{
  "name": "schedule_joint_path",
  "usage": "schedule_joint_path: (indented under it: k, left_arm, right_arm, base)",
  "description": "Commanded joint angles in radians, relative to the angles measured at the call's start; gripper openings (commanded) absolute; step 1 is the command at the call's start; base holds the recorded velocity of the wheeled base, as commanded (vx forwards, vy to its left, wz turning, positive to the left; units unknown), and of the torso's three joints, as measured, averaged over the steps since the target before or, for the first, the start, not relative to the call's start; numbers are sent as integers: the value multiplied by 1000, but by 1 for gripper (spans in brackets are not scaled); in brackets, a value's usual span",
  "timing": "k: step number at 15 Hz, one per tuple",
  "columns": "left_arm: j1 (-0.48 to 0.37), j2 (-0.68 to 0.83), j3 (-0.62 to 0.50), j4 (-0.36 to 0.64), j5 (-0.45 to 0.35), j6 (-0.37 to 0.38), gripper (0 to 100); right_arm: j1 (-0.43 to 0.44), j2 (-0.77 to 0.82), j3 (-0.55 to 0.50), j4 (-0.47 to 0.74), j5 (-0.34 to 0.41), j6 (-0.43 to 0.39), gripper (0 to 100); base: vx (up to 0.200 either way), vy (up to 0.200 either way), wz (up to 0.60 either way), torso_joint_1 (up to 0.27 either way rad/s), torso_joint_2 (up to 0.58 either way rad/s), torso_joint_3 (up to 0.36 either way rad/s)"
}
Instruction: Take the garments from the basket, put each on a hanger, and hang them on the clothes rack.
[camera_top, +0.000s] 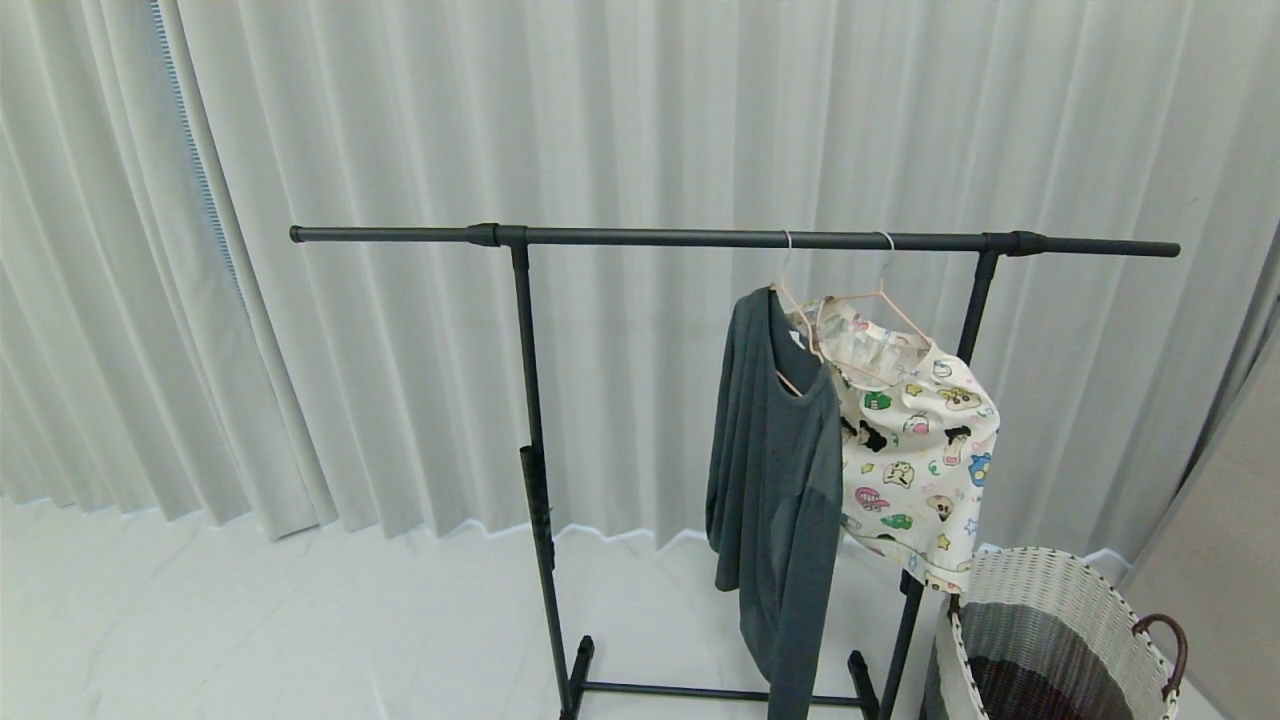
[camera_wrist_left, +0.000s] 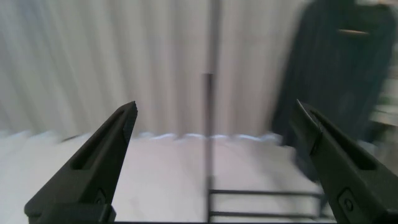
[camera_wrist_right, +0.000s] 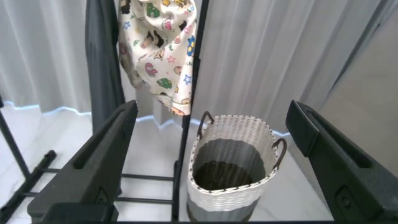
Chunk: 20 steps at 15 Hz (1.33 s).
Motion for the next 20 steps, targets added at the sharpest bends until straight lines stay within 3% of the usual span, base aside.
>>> schedule_joint_path:
  k: [1,20]
  left_arm:
    - [0,0,10,2,-13,4,100]
    - [-1,-2,10,2,-13,-2,100]
  right_arm:
    - [11,20,0,-2,0,28,100]
    - [5,-2,0,-2,0,51,100]
  base:
    - [0,0,0,0,0,0]
    - [0,0,0,0,0,0]
